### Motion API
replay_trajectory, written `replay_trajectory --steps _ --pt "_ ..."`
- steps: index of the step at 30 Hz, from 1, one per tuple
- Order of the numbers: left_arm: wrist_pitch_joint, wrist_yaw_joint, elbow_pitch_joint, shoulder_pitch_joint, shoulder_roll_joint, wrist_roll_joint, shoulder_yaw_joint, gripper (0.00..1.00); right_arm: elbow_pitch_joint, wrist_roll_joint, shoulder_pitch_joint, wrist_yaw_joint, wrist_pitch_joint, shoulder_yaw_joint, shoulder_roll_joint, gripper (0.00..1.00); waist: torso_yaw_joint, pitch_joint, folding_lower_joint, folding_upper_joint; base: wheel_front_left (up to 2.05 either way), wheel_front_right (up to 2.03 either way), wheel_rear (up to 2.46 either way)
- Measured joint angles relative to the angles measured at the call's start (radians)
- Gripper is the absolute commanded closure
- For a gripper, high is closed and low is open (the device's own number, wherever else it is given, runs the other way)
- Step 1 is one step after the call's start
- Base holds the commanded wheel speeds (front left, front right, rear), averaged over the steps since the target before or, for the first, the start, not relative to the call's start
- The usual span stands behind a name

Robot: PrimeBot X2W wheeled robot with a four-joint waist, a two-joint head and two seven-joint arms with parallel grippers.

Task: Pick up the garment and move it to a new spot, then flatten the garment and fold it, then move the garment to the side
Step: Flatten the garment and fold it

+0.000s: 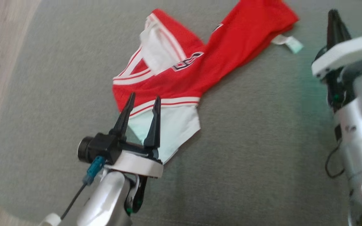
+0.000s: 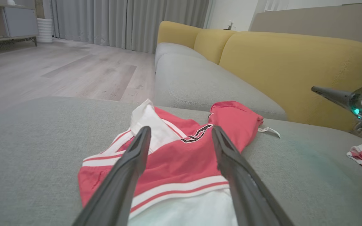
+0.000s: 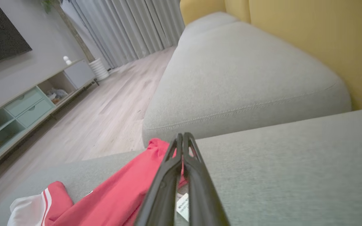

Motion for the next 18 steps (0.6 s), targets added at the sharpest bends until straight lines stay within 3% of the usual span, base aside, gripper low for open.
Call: replay_trajectory --steps 7,11,12,13,14,18 --pt "0.000 -0.010 0.011 0.038 0.001 0.023 0.046 0.00 -0.165 -0.010 0.169 0.000 -0.083 0.042 0.002 1.00 -0.081 -0.068 -0.0001 0.0000 0.00 0.00 0.00" --pt "0.000 -0.019 0.013 0.063 0.001 0.038 0.068 0.00 -0.284 -0.110 0.332 0.000 -0.128 0.049 0.022 1.00 -0.123 -0.107 -0.0001 0.0000 0.00 0.00 0.00" --pt "0.000 -0.019 0.014 0.074 0.001 0.042 0.072 0.00 -0.316 -0.152 0.380 0.000 -0.137 0.047 0.032 0.66 -0.133 -0.115 -0.0001 0.0000 0.00 0.00 0.00" --pt "0.000 -0.024 0.015 0.085 0.001 0.043 0.077 0.00 -0.351 -0.198 0.428 0.000 -0.145 0.044 0.042 0.05 -0.142 -0.122 -0.0001 0.0000 0.00 0.00 0.00" --pt "0.000 -0.027 0.017 0.096 0.001 0.047 0.085 0.00 -0.387 -0.237 0.475 0.000 -0.146 0.040 0.055 0.00 -0.150 -0.129 0.0001 0.0000 0.00 0.00 0.00" --pt "0.000 -0.036 0.028 0.121 0.002 0.054 0.099 0.00 -0.511 -0.362 0.644 0.000 -0.155 0.015 0.103 0.00 -0.171 -0.154 0.0000 0.0000 0.00 0.00 0.00"
